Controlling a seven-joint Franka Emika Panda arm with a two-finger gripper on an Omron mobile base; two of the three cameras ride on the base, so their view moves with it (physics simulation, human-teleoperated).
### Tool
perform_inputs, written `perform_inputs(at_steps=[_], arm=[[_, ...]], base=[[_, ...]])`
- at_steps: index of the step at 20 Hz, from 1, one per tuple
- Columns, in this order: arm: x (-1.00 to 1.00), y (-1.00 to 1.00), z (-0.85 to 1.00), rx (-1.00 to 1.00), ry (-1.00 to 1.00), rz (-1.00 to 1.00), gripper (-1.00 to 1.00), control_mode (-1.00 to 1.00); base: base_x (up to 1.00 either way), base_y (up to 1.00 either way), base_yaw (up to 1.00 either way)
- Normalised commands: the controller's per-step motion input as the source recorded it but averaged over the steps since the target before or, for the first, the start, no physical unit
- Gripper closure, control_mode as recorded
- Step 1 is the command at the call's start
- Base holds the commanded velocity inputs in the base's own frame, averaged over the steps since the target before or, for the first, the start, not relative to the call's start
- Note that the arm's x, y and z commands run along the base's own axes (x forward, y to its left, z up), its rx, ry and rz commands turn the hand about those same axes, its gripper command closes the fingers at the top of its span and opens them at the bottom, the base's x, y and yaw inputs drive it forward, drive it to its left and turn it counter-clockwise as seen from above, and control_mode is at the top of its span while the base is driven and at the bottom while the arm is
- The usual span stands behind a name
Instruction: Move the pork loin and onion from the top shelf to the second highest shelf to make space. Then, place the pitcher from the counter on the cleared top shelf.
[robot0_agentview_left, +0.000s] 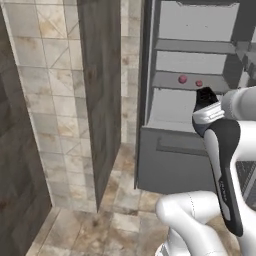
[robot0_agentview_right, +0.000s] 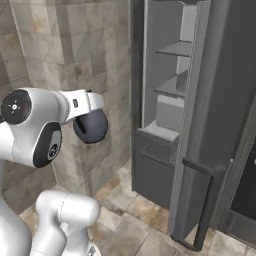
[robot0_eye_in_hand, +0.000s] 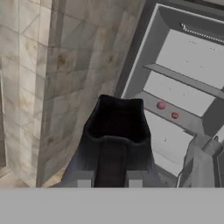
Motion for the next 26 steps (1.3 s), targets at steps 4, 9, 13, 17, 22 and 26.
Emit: perform_inputs(at_steps=[4, 9, 13, 17, 22, 26], arm=[[0.00, 0.00, 0.00, 0.00, 0.00, 0.00, 1.00, 1.00], [0.00, 0.00, 0.00, 0.00, 0.00, 0.00, 1.00, 1.00], [0.00, 0.00, 0.00, 0.00, 0.00, 0.00, 1.00, 1.00], [0.00, 0.00, 0.00, 0.00, 0.00, 0.00, 1.00, 1.00], [0.00, 0.00, 0.00, 0.00, 0.00, 0.00, 1.00, 1.00], [0.00, 0.00, 0.00, 0.00, 0.00, 0.00, 1.00, 1.00]], base=[[0.01, 0.60, -0.35], [0.00, 0.63, -0.30], [0.04, 0.41, -0.31], [0.31, 0.03, -0.32], [0.44, 0.00, -0.27], [0.57, 0.00, -0.21]])
